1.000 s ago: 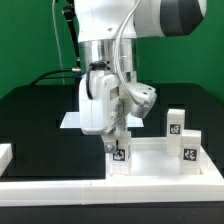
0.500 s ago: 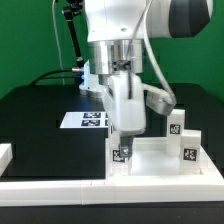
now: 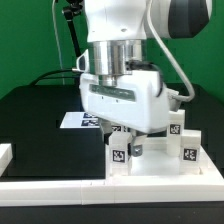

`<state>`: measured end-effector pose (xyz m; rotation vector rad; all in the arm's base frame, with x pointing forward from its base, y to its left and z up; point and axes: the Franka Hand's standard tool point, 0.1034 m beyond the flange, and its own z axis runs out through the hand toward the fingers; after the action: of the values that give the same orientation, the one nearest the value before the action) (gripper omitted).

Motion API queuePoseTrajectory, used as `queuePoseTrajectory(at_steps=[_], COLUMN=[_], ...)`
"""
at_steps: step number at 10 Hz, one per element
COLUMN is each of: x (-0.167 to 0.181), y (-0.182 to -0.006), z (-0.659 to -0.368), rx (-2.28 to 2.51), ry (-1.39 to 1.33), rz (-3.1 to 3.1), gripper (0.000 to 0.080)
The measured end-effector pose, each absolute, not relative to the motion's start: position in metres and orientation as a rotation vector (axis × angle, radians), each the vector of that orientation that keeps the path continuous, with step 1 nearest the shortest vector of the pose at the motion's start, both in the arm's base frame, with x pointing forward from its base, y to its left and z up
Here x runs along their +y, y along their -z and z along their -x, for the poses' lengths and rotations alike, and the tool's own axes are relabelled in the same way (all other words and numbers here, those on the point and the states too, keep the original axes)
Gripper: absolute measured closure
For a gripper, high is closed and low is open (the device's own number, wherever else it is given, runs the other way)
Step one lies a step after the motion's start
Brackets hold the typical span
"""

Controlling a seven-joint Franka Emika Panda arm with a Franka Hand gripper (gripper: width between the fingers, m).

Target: Assemble square table

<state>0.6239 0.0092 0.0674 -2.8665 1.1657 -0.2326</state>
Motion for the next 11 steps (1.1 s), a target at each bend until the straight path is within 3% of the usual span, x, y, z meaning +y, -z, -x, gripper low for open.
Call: queuePoseTrajectory(at_steps=[1, 3, 5, 6, 7, 11], x=[0.0053, 0.0093, 0.0082, 0.0085, 0.0078, -0.0004], y=[-0.0670, -0.0681, -0.0676, -0.0673, -0.0672, -0.0676], z=[-0.6267, -0.6270, -0.6268, -0.6266, -0.6264, -0.6249], rx=[0.907, 0.907, 0.911, 1.047, 1.128, 1.633], ry=[0.263, 0.273, 0.273, 0.268, 0.265, 0.171], rz=[2.966, 2.960, 2.960, 2.905, 2.870, 2.581], gripper=[0.0150, 0.0150, 0.0395, 0.0395, 0.0511, 0.0510])
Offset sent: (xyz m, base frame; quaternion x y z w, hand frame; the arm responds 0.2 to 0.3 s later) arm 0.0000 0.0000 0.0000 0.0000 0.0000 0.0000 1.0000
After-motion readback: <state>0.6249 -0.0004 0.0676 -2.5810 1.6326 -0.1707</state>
